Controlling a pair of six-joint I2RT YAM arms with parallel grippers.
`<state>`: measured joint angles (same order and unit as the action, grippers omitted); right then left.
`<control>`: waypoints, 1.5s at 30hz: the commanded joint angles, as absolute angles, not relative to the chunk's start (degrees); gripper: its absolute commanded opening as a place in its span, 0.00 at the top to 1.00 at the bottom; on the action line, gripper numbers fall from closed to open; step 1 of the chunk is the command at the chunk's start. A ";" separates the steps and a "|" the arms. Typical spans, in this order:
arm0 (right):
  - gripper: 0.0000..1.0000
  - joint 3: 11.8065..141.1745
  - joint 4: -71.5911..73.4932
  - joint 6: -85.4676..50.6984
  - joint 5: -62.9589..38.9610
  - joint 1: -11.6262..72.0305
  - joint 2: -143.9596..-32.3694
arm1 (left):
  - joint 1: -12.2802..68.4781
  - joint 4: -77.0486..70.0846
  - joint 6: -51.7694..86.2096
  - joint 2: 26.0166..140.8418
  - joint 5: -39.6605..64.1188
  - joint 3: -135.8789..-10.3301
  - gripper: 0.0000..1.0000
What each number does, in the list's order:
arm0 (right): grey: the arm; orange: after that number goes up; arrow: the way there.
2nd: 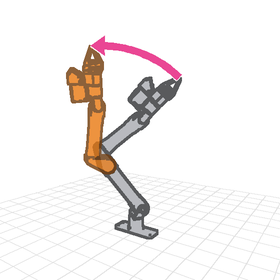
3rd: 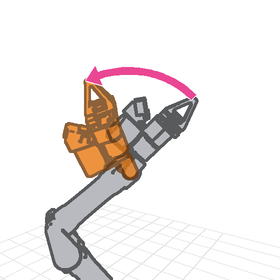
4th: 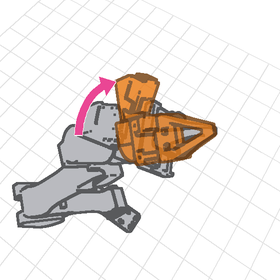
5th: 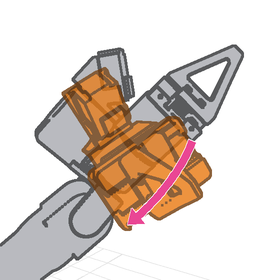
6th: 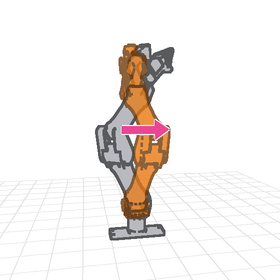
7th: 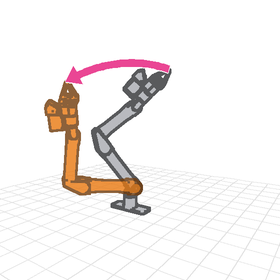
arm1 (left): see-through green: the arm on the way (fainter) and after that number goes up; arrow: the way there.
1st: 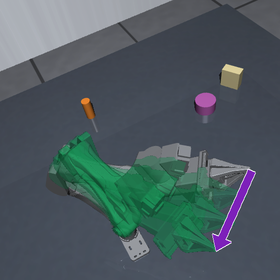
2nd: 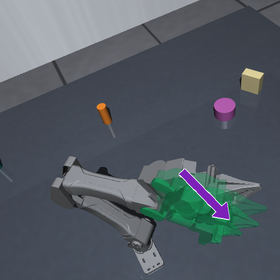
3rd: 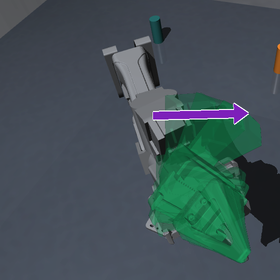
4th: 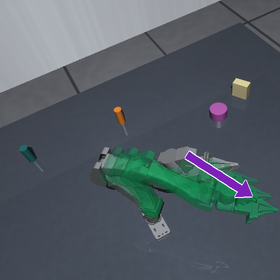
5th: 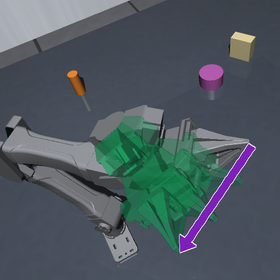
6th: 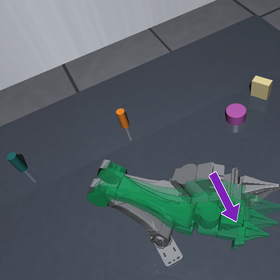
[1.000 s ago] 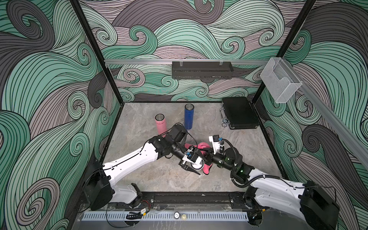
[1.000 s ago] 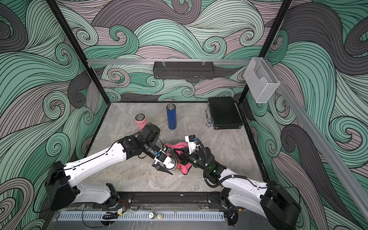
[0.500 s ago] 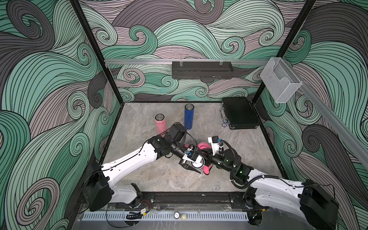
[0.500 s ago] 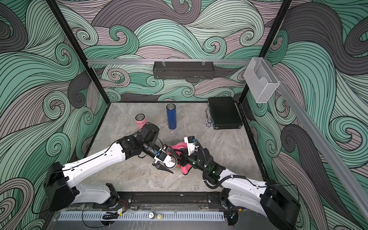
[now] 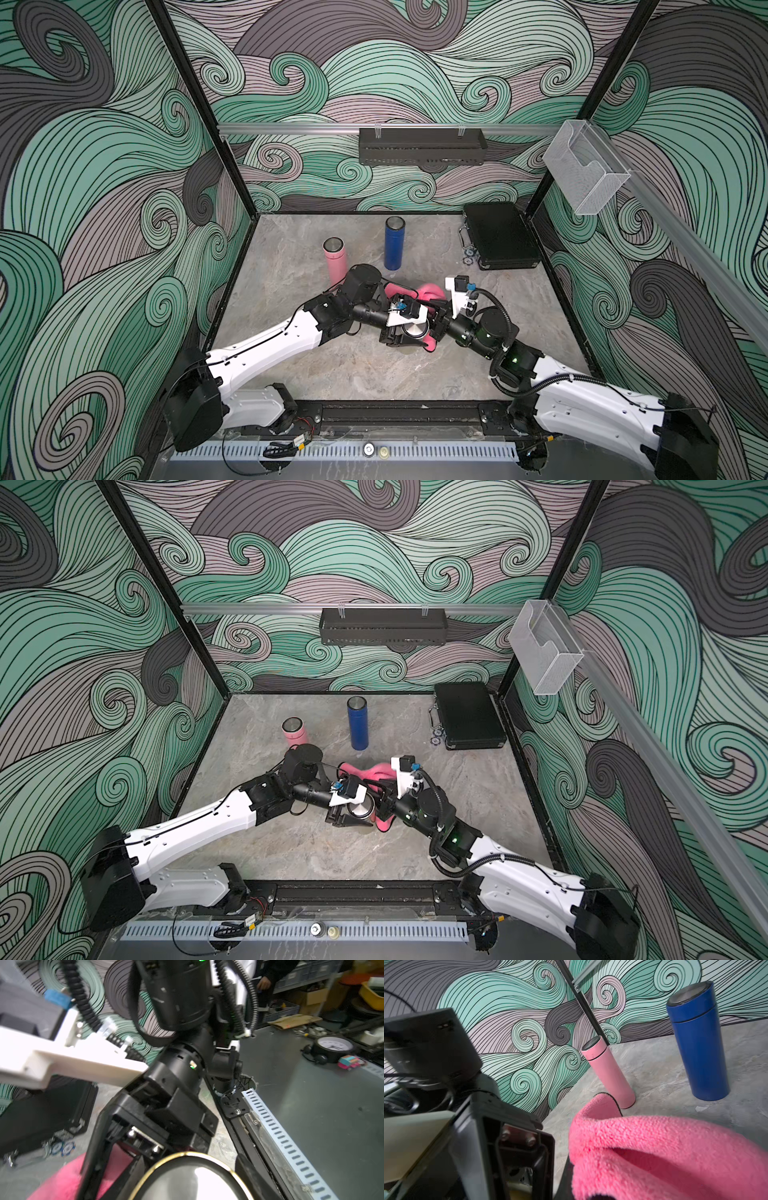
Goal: Wipe the surface of the thermos
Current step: Wipe the dirt from the surface of the thermos.
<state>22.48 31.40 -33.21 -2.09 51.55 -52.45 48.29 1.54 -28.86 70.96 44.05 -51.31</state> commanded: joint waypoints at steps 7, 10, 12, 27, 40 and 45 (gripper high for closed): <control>1.00 19.08 33.61 -34.39 3.83 52.16 -56.65 | 48.95 -7.64 -9.39 65.10 26.62 -52.42 1.00; 1.00 18.85 30.59 -33.62 5.49 52.12 -53.00 | 48.91 -8.97 -2.08 64.26 13.61 -51.50 1.00; 1.00 18.56 28.04 -32.90 6.82 52.07 -49.64 | 48.96 -7.81 3.15 64.24 2.52 -52.27 1.00; 1.00 22.00 34.62 -20.12 3.70 64.69 -50.00 | 58.58 23.60 42.43 72.15 -43.02 -72.66 1.00; 1.00 33.06 43.81 -25.27 4.20 57.68 -65.23 | 64.99 30.42 53.10 76.43 -50.84 -78.75 1.00; 1.00 34.12 45.67 -27.95 -0.69 54.49 -65.80 | 65.21 27.66 49.55 76.97 -50.00 -77.32 1.00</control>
